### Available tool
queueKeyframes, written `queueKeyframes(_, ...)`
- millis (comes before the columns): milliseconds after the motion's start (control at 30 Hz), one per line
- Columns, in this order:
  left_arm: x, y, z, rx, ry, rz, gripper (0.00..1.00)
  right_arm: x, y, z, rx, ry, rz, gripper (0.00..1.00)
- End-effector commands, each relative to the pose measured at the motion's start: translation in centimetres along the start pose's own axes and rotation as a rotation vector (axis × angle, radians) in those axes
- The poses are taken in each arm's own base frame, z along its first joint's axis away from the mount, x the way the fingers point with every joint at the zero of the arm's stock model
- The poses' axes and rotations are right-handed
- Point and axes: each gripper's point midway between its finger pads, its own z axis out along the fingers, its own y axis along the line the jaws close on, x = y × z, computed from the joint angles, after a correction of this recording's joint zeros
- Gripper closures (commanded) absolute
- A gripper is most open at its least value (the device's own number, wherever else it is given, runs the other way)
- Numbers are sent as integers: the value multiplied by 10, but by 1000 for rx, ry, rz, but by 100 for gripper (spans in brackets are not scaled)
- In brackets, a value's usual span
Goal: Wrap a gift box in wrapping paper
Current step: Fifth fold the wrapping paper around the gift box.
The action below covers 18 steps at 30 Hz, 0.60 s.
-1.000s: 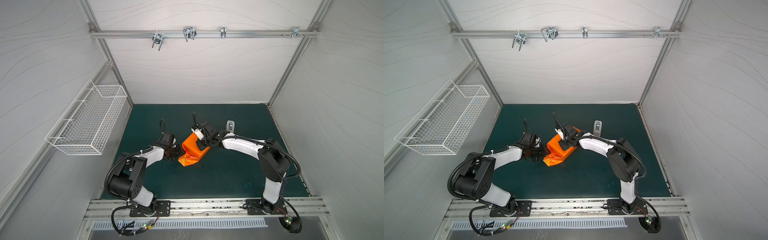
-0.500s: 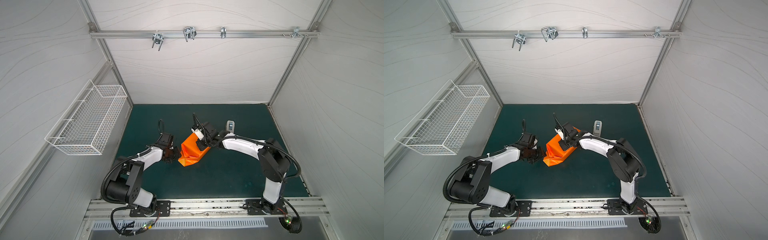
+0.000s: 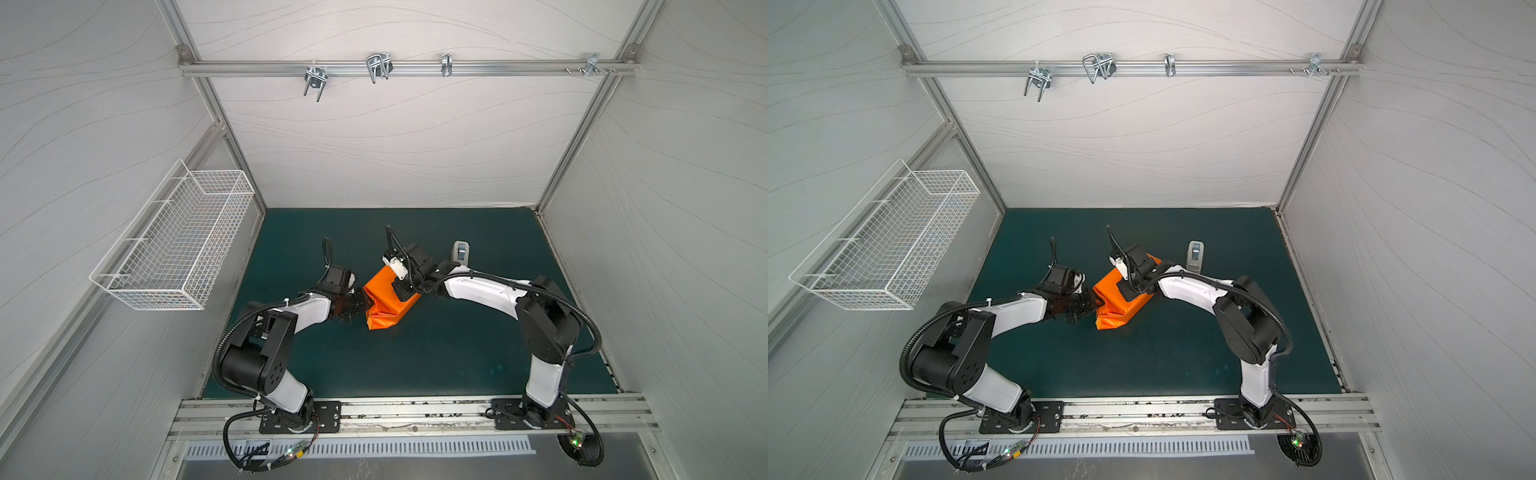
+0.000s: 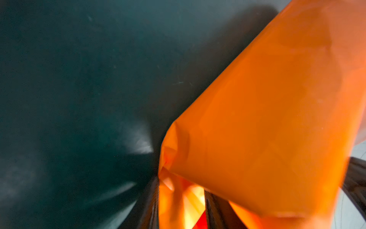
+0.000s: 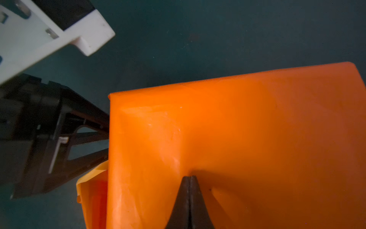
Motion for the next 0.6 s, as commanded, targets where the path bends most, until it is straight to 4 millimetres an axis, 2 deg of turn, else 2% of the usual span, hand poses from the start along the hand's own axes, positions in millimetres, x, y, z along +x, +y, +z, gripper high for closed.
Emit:
queueKeyframes(0,43,31,8,-89,125,-59,60,115,11,24,-56,388,12,98)
queueKeyframes(167,45,17,7,-13,129,-80,65,115,10,24,-55,389,9,98)
queueKeyframes(300,48,8,8,41,156,-90,61,115,10,24,-53,390,9,98)
queueKeyframes(367,50,3,9,75,164,-93,62,115,10,24,-54,389,10,98)
queueKeyframes(433,51,2,9,87,165,-98,67,113,10,23,-54,384,12,98)
queueKeyframes(567,51,-1,6,95,168,-89,85,102,12,16,-59,361,13,98)
